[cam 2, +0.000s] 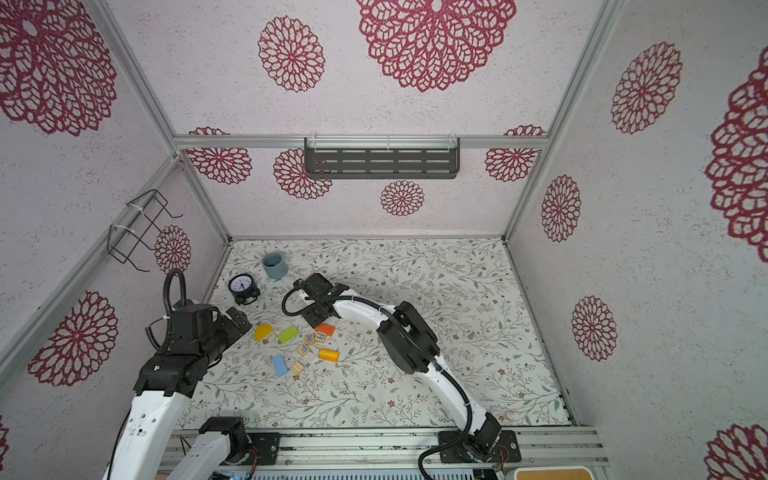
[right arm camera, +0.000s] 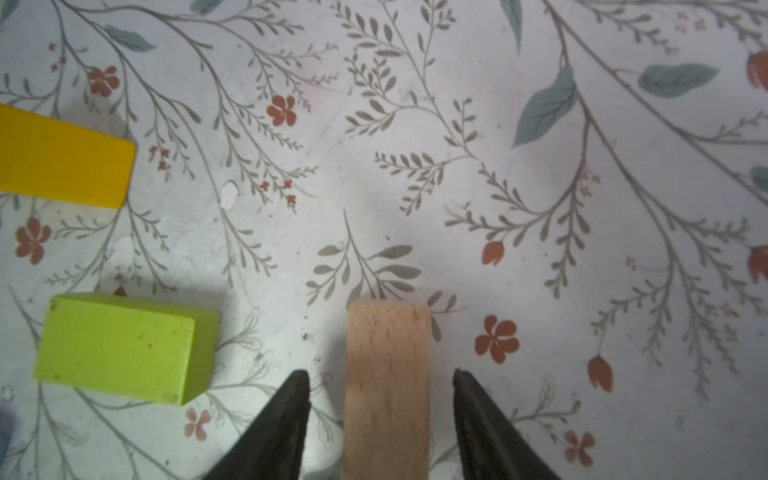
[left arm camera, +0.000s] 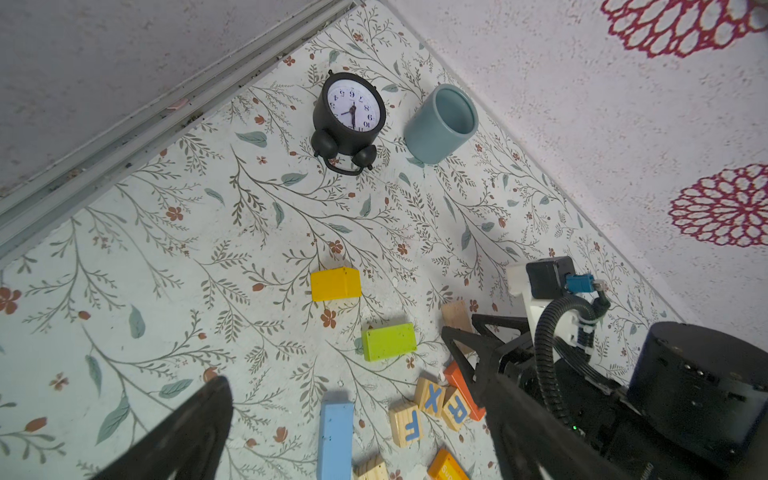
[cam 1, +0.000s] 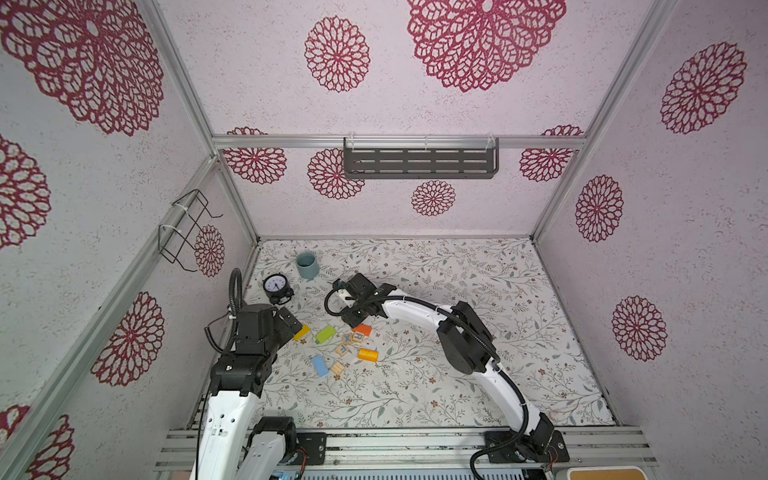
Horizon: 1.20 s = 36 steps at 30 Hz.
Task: Build the wood block tower
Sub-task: 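Close the right gripper on the plain natural wooden block and lift, then carry the wooden block farther from the robot and lower it upright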
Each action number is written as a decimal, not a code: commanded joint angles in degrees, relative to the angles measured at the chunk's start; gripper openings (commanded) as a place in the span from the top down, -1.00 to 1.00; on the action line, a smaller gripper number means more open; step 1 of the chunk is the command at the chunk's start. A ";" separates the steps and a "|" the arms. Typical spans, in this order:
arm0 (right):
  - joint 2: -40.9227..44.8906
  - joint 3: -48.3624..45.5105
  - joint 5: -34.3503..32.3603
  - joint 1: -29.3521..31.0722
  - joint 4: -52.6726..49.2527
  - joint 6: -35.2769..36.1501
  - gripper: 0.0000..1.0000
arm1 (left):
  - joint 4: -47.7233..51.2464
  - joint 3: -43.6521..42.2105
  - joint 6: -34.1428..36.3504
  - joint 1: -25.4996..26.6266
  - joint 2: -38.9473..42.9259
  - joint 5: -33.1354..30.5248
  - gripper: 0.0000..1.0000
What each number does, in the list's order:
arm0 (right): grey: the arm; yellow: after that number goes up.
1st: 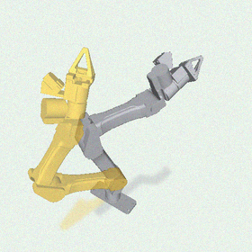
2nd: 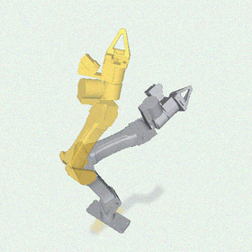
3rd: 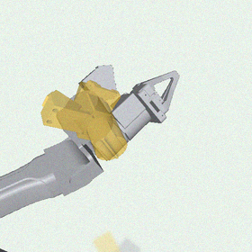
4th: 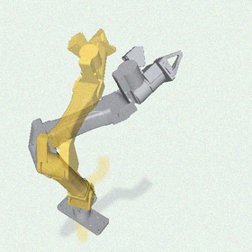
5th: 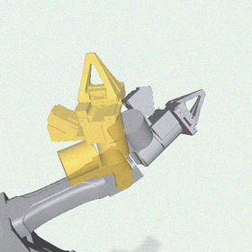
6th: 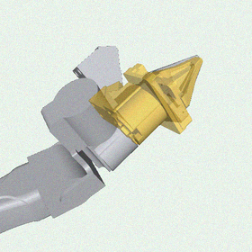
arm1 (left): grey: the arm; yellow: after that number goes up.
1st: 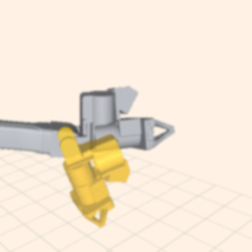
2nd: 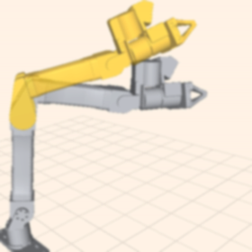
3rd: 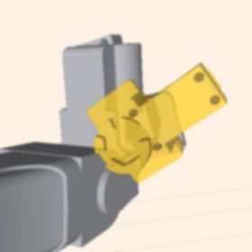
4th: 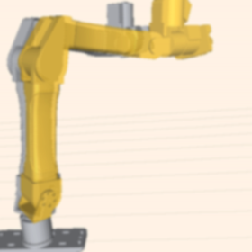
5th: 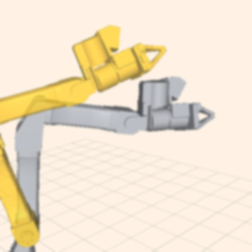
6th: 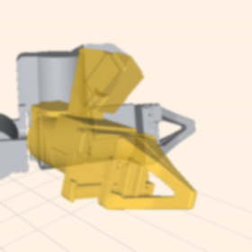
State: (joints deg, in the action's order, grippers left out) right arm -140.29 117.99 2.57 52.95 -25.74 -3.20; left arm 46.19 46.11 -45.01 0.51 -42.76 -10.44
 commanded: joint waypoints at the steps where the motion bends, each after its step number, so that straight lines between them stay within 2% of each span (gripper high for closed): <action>1: -0.50 1.65 -2.14 0.31 -2.16 -1.15 -0.01 | -0.85 0.76 0.28 -0.84 0.36 1.01 -0.95; 9: -0.05 1.34 -3.87 0.31 -3.09 -1.79 0.30 | 0.86 1.42 0.69 -0.84 -0.22 1.20 -0.95; 20: 5.80 -3.74 -5.90 0.31 1.29 -4.74 0.55 | 5.30 4.59 2.21 -0.78 0.47 1.36 -0.95; 29: 13.21 -8.67 -7.40 -0.08 1.02 -3.34 0.58 | 6.61 6.71 4.19 -0.52 0.15 4.90 -0.95; 36: 21.83 -18.05 -7.34 -2.39 -0.74 -2.41 0.58 | 4.36 7.42 4.11 2.06 -3.24 6.62 -0.95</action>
State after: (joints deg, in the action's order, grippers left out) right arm -123.72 102.59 -3.27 52.03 -25.12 -6.02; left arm 51.77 52.60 -41.15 1.19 -44.47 -5.13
